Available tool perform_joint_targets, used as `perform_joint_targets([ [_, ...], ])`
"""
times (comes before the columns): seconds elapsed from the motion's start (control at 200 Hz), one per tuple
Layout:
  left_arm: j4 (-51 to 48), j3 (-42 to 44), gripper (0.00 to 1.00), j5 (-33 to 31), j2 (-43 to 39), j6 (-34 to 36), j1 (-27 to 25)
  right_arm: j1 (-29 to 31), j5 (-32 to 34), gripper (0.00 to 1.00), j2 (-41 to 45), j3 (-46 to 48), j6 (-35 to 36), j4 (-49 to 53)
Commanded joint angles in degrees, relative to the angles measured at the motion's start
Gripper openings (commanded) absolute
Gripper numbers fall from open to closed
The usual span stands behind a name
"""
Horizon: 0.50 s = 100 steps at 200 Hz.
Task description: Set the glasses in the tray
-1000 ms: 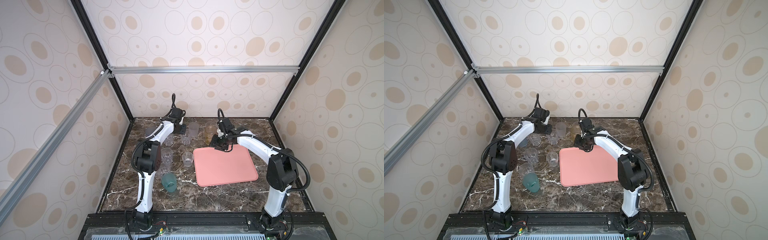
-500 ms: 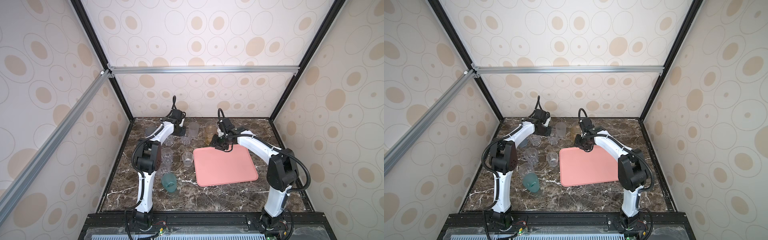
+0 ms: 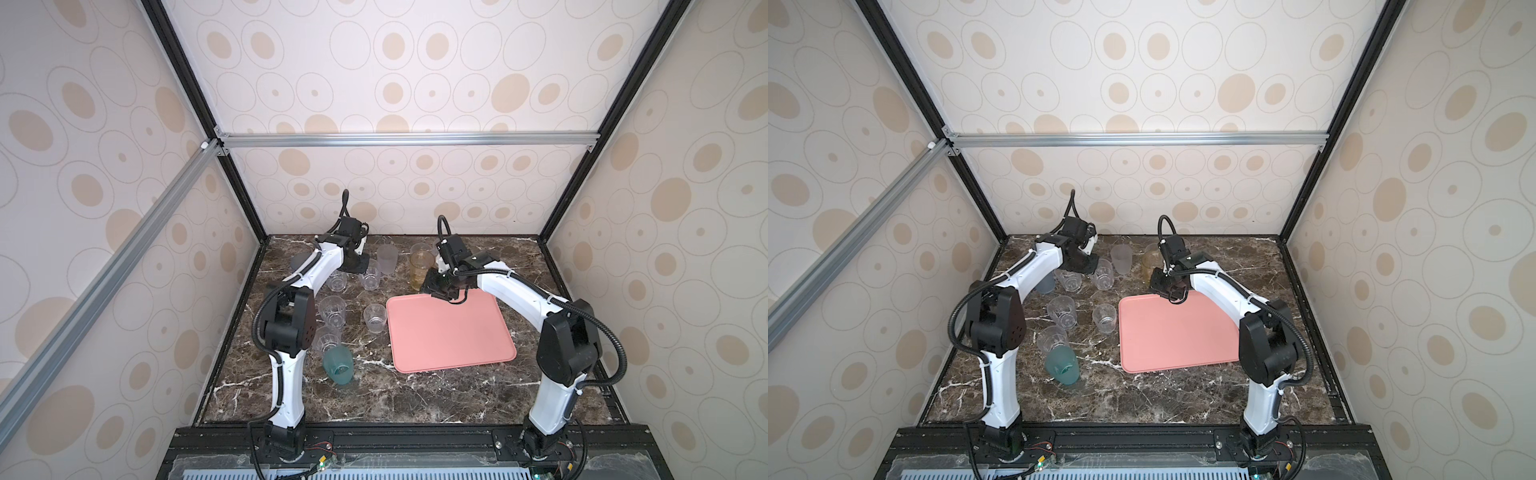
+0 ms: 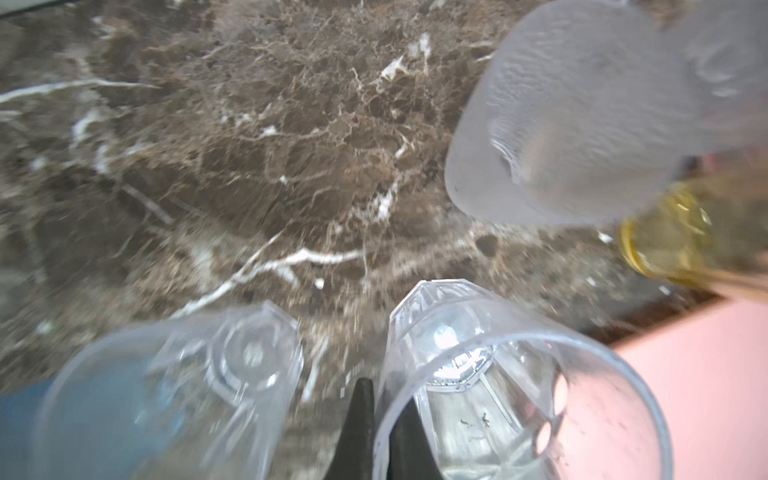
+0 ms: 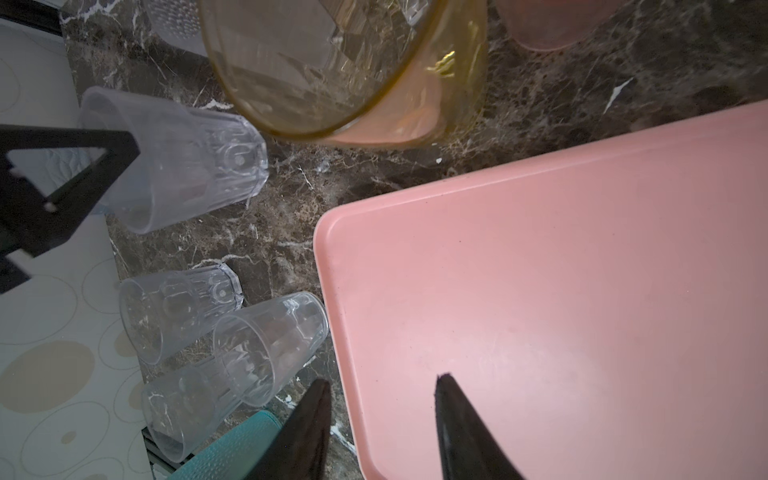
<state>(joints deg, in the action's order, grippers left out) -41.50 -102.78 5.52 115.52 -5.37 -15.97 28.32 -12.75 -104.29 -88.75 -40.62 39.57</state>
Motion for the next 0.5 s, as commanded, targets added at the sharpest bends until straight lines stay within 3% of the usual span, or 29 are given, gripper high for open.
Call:
perform_joint_targets([
  [0.0, -2.48, 1.27, 0.0, -0.61, -9.92, -2.37, -2.62, 0.27, 2.87, 0.43, 5.21, 1.82, 2.31, 2.89],
  [0.12, -4.76, 2.43, 0.0, 1.57, -12.41, -5.54, -9.42, -0.15, 4.94, 0.42, 9.31, 4.95, 3.91, 3.62],
  [0.23, -2.51, 8.49, 0.0, 2.87, -13.13, -8.71, -14.87, -0.91, 5.03, 0.38, 12.77, 8.36, 4.13, 4.11],
  [0.495, 3.06, 10.2, 0.0, -1.11, -7.11, -10.86, -18.8, -0.24, -1.47, 0.31, 14.45, 14.29, 2.41, -0.16],
])
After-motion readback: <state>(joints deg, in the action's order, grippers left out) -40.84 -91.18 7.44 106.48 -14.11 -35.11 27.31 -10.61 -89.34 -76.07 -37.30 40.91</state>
